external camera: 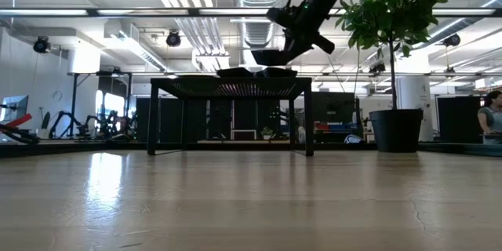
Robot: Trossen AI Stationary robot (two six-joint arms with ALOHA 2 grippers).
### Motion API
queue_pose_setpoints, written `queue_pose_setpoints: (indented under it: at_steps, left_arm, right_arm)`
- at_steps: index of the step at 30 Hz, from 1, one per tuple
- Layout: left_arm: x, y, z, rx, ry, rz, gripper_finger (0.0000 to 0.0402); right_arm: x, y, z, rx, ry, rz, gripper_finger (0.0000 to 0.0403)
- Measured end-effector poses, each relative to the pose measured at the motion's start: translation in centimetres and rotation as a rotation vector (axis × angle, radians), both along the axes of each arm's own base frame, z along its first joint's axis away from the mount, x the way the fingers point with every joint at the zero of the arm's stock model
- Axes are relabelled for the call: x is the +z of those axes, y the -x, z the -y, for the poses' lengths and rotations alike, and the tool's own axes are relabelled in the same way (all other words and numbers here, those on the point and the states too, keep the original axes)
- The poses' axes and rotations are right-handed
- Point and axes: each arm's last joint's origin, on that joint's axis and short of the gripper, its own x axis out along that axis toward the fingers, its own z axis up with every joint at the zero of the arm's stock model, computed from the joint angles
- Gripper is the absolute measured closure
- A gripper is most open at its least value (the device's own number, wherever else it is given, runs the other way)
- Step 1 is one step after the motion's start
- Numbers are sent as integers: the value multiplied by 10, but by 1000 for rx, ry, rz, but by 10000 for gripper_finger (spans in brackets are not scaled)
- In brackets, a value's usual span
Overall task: Pick & Place Mini shaped plates
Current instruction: Stack the distorted square plate on top of the distorted square plates on the shelf
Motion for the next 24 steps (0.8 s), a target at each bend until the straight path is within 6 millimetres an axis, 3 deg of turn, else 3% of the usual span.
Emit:
queue_pose_setpoints:
  at_steps: [8,18,24]
  left_arm:
    - [0,0,0,12,-5,3,330]
    - [3,0,-11,348,-153,79,330]
    - [3,0,-12,370,-187,83,330]
  right_arm:
    - [-9,-7,5,4,4,-8,394]
    - [-13,-9,7,3,-2,-18,394]
    - [-13,-9,6,7,1,-20,394]
